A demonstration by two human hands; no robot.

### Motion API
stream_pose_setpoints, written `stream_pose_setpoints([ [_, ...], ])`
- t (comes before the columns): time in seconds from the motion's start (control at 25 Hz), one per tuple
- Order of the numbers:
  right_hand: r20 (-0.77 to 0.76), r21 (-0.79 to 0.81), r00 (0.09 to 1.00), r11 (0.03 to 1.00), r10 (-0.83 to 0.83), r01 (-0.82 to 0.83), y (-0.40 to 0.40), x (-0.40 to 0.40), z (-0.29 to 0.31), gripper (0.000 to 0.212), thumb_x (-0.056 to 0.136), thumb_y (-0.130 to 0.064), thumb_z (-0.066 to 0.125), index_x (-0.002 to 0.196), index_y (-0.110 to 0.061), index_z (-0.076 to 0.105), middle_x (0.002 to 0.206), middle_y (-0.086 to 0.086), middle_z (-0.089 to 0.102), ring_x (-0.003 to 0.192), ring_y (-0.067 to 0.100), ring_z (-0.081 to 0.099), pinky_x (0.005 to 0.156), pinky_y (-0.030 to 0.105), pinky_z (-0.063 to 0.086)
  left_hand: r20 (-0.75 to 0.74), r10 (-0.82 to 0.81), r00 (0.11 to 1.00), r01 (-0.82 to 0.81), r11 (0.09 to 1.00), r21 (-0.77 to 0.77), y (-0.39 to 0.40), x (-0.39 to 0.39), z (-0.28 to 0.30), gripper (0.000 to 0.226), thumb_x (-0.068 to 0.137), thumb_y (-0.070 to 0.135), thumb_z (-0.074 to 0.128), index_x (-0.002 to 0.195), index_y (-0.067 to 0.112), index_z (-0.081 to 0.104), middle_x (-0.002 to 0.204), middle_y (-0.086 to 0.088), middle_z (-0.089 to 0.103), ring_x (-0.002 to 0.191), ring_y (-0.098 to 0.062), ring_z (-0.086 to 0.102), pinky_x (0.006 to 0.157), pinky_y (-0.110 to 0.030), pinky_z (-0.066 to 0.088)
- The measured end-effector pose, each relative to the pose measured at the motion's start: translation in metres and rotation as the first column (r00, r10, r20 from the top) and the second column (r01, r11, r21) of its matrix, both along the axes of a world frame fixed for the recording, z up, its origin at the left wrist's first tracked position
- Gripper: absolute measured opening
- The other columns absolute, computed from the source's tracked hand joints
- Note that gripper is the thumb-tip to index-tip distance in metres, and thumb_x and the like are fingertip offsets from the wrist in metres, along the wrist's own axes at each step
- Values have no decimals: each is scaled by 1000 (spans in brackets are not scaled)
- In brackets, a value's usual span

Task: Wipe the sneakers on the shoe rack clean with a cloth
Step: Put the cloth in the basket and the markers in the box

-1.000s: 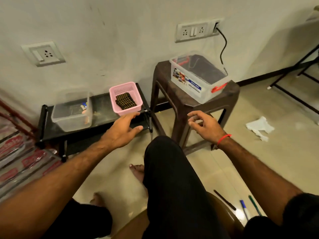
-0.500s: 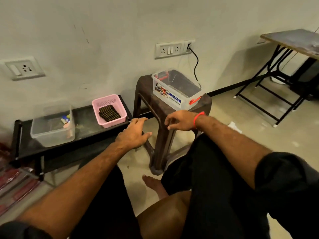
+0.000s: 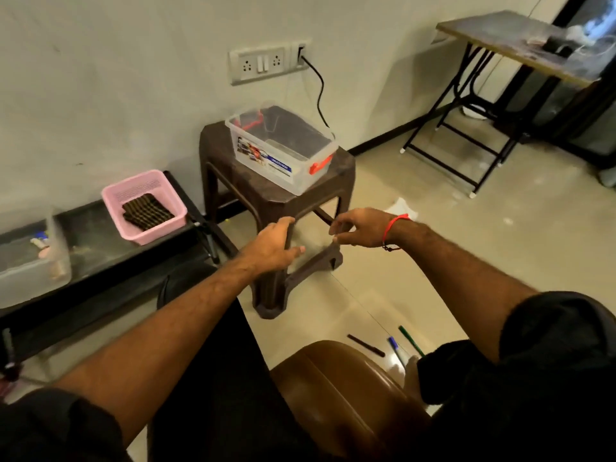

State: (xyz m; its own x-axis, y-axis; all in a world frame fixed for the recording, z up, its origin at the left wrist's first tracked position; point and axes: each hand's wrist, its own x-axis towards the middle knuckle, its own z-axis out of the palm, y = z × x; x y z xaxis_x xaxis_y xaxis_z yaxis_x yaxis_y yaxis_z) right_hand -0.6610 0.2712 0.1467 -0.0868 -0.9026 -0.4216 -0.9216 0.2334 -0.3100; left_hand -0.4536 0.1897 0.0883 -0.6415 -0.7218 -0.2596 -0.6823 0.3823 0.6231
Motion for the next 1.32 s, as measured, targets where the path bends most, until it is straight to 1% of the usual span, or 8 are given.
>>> stream_pose_setpoints([
  [0.12,1,60,974,972,-227,227,36,-52,-44,28,96,-34,64,120,-21,65,117,6,71,86,18,60,94,31,49,87,-113,990,107,991,75,9,-39,-33,75,93,42,69,155,22,31,152,-12,47,137,-29,49,111,-42,44],
  [0.2,-11,99,918,913,-397,396,59,-82,-84,38,96,-34,65,130,-19,60,125,10,67,105,26,62,100,33,47,152,-191,970,178,979,95,19,-64,-65,76,93,43,68,155,22,29,153,-12,44,137,-31,49,112,-46,44],
  [0.28,-9,147,836,827,-548,543,82,-104,-132,46,95,-31,66,137,-17,54,132,13,62,119,30,58,104,35,46,239,-307,921,286,951,119,31,-85,-101,79,95,43,66,158,22,22,161,-13,31,142,-34,42,115,-51,40],
  [0.36,-24,243,770,744,-637,623,100,-118,-176,48,93,-26,68,138,-16,53,134,14,59,118,29,58,99,33,47,328,-407,852,382,913,142,38,-104,-134,83,97,43,63,160,24,13,167,-11,16,148,-36,33,117,-54,35],
  [0.52,13,350,613,578,-790,738,110,-142,-242,44,91,-10,68,133,-14,56,122,11,56,100,27,60,72,29,49,328,-378,866,323,922,211,45,-142,-206,77,99,38,61,160,27,15,164,-9,18,140,-38,44,112,-53,41],
  [0.72,-2,432,524,472,-851,768,127,-140,-333,42,89,-5,67,130,-13,60,138,13,53,102,28,60,82,28,49,399,-424,813,329,900,286,59,-162,-304,69,100,34,60,157,26,23,162,-10,21,136,-37,47,108,-53,44],
  [1.04,-30,546,292,229,-956,806,172,-78,-471,63,88,-15,70,144,-23,42,139,13,47,127,33,48,103,42,47,491,-551,674,562,815,143,95,-208,-430,75,94,42,65,155,32,22,166,-12,-4,149,-38,14,117,-56,25],
  [1.32,-102,597,415,279,-904,752,183,-25,-529,78,81,-38,79,142,-27,32,136,11,30,126,35,34,102,50,44,484,-615,622,710,704,-18,101,-228,-491,67,82,52,75,139,32,46,160,-12,18,143,-38,25,111,-56,31],
])
